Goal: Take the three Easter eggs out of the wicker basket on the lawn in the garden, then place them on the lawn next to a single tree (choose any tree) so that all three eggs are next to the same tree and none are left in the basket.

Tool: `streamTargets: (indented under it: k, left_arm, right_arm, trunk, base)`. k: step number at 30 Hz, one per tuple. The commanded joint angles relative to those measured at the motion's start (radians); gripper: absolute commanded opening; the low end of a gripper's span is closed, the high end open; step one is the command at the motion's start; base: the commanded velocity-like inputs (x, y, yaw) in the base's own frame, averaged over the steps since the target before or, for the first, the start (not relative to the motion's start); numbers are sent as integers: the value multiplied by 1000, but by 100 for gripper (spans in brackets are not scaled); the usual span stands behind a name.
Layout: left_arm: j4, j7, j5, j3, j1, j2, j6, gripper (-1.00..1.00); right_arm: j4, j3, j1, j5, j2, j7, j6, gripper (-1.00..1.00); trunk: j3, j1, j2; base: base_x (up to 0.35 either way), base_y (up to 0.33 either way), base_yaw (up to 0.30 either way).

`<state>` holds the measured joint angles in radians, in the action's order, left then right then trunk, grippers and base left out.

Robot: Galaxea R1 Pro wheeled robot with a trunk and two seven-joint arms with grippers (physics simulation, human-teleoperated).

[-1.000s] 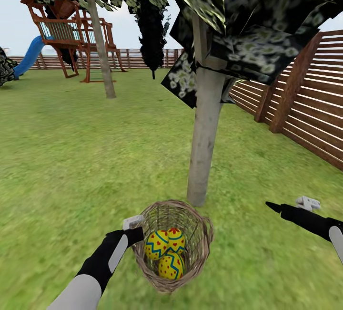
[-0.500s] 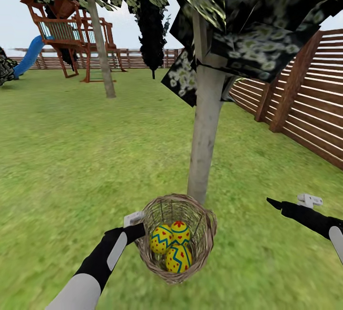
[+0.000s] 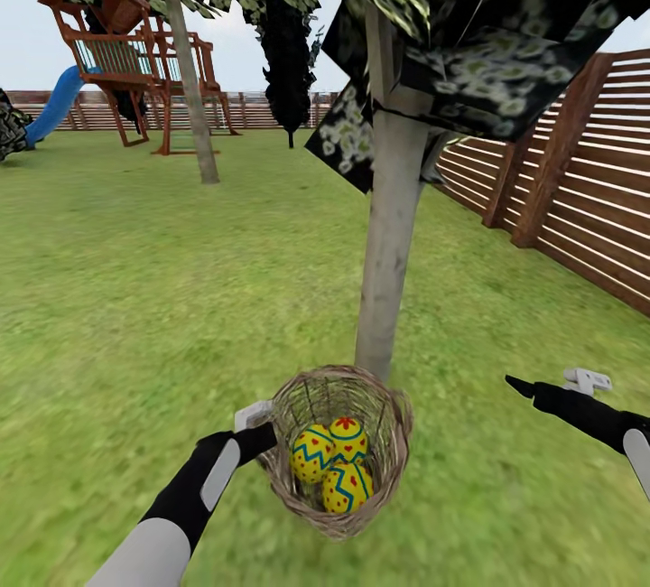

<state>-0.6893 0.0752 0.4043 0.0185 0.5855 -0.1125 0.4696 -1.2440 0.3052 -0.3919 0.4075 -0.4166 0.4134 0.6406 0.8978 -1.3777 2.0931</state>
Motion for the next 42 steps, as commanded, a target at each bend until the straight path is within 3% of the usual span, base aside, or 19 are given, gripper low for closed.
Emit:
streamTargets:
  k: [1, 9, 42]
  left_arm:
    - [-1, 9, 26, 3, 0, 0, 7, -100]
    - [1, 12, 66, 5, 0, 11, 11, -100]
    - [4, 24, 64, 3, 0, 10, 38, -100]
  right_arm:
    - [0, 2, -1, 4, 0, 2, 7, 100]
    - [0, 2, -1, 4, 0, 2, 7, 100]
    - [7, 2, -1, 2, 0, 2, 5, 100]
  trunk:
    - [4, -4, 8]
    - [29, -34, 64]
    - [133, -161, 295]
  base:
    - [0, 0, 0]
    - [0, 0, 0]
    - [0, 0, 0]
